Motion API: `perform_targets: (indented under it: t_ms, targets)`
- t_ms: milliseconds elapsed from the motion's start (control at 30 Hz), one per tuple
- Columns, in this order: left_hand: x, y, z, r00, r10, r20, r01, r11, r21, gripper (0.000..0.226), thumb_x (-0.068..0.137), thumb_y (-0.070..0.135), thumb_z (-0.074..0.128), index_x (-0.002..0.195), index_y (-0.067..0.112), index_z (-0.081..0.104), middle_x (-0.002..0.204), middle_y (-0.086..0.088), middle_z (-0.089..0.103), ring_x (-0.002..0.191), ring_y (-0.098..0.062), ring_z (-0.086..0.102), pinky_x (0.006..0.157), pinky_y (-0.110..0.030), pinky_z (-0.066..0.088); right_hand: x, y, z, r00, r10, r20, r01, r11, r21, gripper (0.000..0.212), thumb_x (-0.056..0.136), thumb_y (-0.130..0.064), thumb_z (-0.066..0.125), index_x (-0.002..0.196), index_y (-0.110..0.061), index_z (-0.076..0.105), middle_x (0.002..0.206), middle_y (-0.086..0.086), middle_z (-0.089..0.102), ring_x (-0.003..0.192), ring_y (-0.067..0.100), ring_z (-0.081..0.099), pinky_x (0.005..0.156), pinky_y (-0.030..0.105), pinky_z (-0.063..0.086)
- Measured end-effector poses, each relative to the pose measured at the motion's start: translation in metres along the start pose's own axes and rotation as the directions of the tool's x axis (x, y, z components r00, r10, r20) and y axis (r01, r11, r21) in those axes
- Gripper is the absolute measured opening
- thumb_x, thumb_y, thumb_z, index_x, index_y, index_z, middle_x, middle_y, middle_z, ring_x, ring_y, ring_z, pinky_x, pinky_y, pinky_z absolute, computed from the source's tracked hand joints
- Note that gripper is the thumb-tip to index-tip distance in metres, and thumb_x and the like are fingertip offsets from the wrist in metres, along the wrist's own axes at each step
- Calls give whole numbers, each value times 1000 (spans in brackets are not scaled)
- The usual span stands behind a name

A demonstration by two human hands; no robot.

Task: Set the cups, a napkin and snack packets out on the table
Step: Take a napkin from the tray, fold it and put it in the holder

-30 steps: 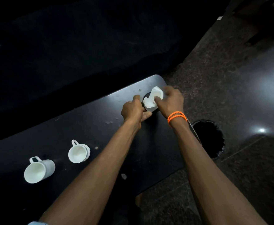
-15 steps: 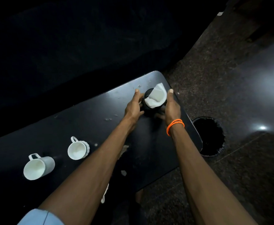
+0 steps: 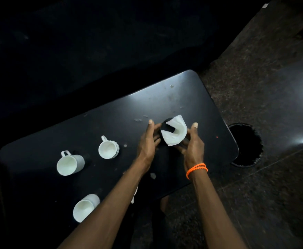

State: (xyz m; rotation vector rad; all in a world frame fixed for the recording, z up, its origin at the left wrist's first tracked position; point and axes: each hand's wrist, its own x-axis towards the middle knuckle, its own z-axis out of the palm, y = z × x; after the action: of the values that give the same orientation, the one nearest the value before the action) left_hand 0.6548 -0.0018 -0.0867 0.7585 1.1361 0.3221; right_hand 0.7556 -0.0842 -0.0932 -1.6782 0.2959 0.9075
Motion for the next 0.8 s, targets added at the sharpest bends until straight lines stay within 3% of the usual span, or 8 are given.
perform_targets:
  t_ms: [200,333,467,600,700,800]
  targets:
    - [-32,-32,-36,998,-18,-55,17,999,-27,57,110,51,35,131,11,71,128,-6,76,121,-17,72,107,-34,55,-35,40,-4,999,37,-3,-37,999,-16,61,94,-70,51,107,-18,80,104,8,81,100,26,78,86,50,64]
    - [-43,-45,-49,997,-32,-75,30,999,-20,52,109,52,36,125,19,74,126,-1,78,117,-11,73,105,-31,55,-44,54,-4,999,34,-16,-35,998,-60,58,94,-69,50,101,-21,82,101,7,81,97,26,78,87,56,63]
    - [-46,-48,-54,995,-50,-85,48,998,-31,48,109,53,35,114,26,75,127,0,76,120,-14,72,102,-28,56,-47,61,-2,999,28,-28,-31,995,-97,58,91,-72,50,97,-25,83,96,6,82,94,26,78,89,56,62]
    - [-46,-53,-54,995,-65,-76,60,996,-61,47,109,50,37,124,20,70,134,-6,71,127,-19,67,108,-33,53,-44,63,1,999,30,-45,-36,990,-140,62,80,-81,51,95,-30,83,95,1,82,94,23,79,92,55,61]
    - [-46,-56,-57,994,-75,-81,70,996,-60,42,109,51,38,119,25,70,130,-1,73,126,-16,67,96,-22,56,-43,63,4,997,27,-69,-40,979,-202,64,77,-86,49,92,-33,82,98,-1,81,101,25,75,98,54,58]
    - [-46,-61,-60,995,-62,-74,60,998,-32,55,107,59,38,131,20,69,137,-1,70,132,-19,63,110,-34,51,-42,61,5,995,17,-96,-39,971,-236,65,76,-85,51,88,-29,81,95,2,81,101,28,74,98,55,57]
